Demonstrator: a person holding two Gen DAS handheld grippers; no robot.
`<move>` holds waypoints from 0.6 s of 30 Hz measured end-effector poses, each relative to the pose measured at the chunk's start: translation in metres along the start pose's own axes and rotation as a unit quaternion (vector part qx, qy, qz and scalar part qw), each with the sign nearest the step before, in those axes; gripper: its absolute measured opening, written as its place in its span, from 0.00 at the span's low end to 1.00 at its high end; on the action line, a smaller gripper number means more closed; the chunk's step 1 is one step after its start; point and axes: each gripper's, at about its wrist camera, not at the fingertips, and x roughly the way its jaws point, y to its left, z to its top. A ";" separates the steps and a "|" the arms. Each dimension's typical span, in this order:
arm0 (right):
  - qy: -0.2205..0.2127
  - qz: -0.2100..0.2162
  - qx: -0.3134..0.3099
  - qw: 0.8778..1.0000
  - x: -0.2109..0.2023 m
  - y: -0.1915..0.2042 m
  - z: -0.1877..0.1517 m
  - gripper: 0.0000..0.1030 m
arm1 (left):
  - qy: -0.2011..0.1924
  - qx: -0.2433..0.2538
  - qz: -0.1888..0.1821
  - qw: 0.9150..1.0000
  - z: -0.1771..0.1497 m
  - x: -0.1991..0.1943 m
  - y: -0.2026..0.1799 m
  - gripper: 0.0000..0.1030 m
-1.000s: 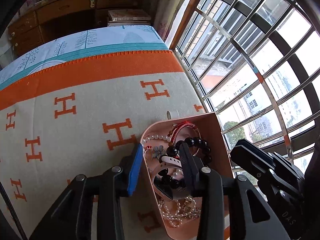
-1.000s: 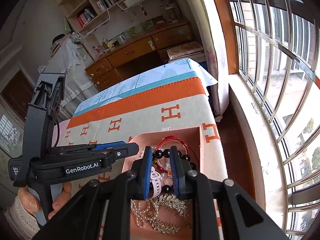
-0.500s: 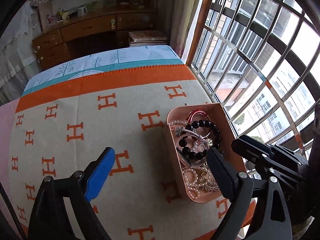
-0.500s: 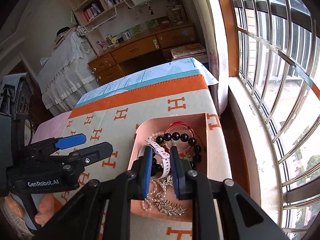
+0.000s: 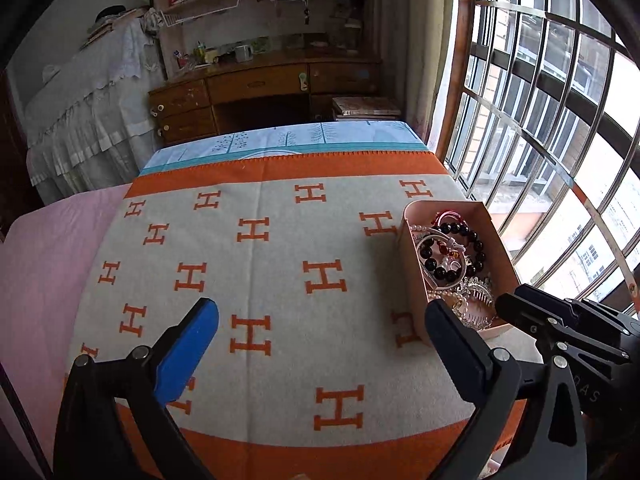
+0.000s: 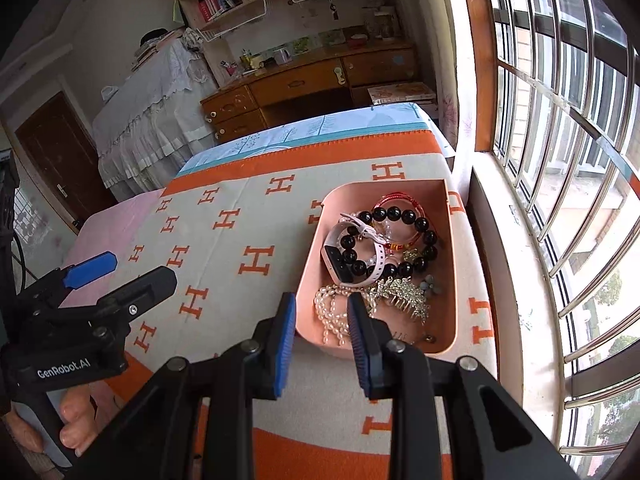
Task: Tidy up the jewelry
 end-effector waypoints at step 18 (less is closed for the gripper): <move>-0.063 0.012 -0.018 0.998 -0.064 0.040 0.017 0.59 | -0.020 -0.047 -0.001 0.999 0.013 -0.061 0.018 0.99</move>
